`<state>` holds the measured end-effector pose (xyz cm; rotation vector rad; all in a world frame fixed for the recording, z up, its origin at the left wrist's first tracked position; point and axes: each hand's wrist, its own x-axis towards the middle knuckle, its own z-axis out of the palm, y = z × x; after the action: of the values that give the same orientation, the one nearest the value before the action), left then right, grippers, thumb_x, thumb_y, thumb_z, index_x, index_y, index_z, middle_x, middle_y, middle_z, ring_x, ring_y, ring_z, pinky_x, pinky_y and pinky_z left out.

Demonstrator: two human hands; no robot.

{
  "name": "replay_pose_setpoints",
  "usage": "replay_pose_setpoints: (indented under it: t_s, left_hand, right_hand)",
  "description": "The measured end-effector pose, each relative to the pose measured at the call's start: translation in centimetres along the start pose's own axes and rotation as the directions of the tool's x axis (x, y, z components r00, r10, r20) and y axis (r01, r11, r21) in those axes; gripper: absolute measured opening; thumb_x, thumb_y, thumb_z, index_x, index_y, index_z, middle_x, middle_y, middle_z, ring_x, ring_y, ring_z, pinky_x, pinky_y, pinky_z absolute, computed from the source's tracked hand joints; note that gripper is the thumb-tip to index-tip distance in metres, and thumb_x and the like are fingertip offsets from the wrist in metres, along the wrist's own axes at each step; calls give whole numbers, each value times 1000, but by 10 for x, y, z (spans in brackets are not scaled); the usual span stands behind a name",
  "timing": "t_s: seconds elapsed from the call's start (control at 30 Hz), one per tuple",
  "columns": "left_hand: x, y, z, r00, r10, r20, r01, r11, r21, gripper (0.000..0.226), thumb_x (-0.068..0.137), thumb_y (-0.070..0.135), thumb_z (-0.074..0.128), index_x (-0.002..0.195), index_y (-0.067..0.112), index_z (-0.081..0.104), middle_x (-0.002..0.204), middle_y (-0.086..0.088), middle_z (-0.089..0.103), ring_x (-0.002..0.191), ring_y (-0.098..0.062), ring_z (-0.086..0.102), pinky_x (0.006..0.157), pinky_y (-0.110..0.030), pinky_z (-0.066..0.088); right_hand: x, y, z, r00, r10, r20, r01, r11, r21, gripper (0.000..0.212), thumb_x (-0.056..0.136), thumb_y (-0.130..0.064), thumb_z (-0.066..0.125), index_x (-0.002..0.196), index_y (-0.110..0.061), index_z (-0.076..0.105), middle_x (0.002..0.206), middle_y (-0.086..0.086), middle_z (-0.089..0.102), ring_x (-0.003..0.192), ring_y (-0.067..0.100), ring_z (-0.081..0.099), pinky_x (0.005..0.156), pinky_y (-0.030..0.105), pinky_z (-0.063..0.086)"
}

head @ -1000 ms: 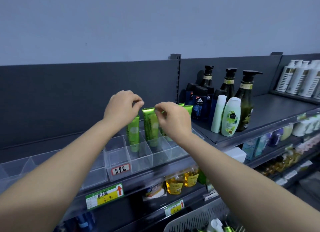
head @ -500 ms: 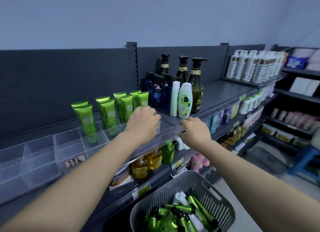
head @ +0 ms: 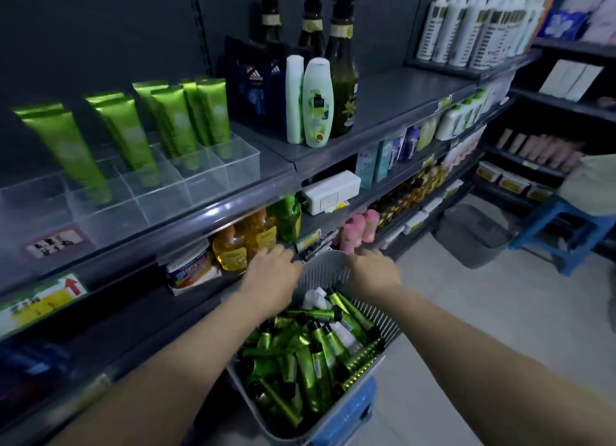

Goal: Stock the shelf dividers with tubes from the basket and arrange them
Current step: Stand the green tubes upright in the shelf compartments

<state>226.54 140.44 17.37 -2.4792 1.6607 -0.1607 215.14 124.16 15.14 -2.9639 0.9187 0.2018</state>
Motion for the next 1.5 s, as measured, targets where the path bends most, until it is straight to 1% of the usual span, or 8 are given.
replay_pose_setpoints:
  t_s: [0.27,0.53,0.73,0.87,1.0,1.2,1.4,1.5]
  left_hand:
    - [-16,17,79,964,18,266,2,997,-75,33,93,30,51,124,17,54,123,-6,52,121,-26,41,99,-38,33]
    - [-29,45,146,882,83,464,-44,995,-94,36,88,9,53,123,14,55,120,-7,53,117,-26,43,97,-38,34]
    - [-28,60,189,837,143,528,-88,988,-129,43,85,6,54,126,16,55,130,-5,49,127,-24,34,108,-40,23]
    - [-16,68,205,850,137,509,-62,985,-161,49,84,10,57,132,13,47,132,-5,47,129,-24,33,111,-42,20]
    - [-6,81,217,842,63,536,50,980,-193,41,91,22,54,130,10,48,132,-8,46,128,-25,36,109,-40,24]
    - [0,86,223,813,-145,563,373,873,-313,29,93,38,53,112,18,63,117,-4,61,116,-24,48,100,-39,33]
    - [-4,69,215,755,-204,624,569,676,-468,36,93,30,57,128,26,55,131,-1,58,123,-26,48,103,-34,27]
    - [-8,55,202,757,-256,602,629,534,-564,23,92,29,59,115,27,59,123,-1,61,115,-27,49,95,-34,42]
  right_hand:
    - [-19,-2,80,969,-44,242,36,999,37,34,89,-26,58,121,-15,53,122,11,54,118,31,46,88,38,43]
    - [-16,-19,144,898,-107,427,86,994,69,42,88,-14,53,130,-14,51,130,13,52,123,31,46,92,40,46]
    - [-1,-32,184,836,-267,480,237,964,124,41,87,-12,56,127,-16,54,127,8,54,122,28,46,88,38,47]
    - [7,-38,199,792,-368,487,344,928,141,44,88,-12,58,131,-16,49,133,4,51,124,25,42,93,39,49]
    - [13,-35,203,788,-406,463,409,907,101,50,88,-18,60,135,-15,46,137,7,42,127,26,36,98,38,43]
    - [22,-28,203,809,-291,512,337,941,1,51,86,-22,67,131,-7,48,134,11,38,124,30,40,85,42,48]
    - [13,-14,211,623,-168,764,370,924,-99,46,87,-39,65,121,-9,57,119,8,61,111,28,59,89,40,48]
    - [14,-11,196,585,-223,780,376,927,-17,37,90,-36,60,115,-8,60,109,6,61,108,27,59,77,36,48]
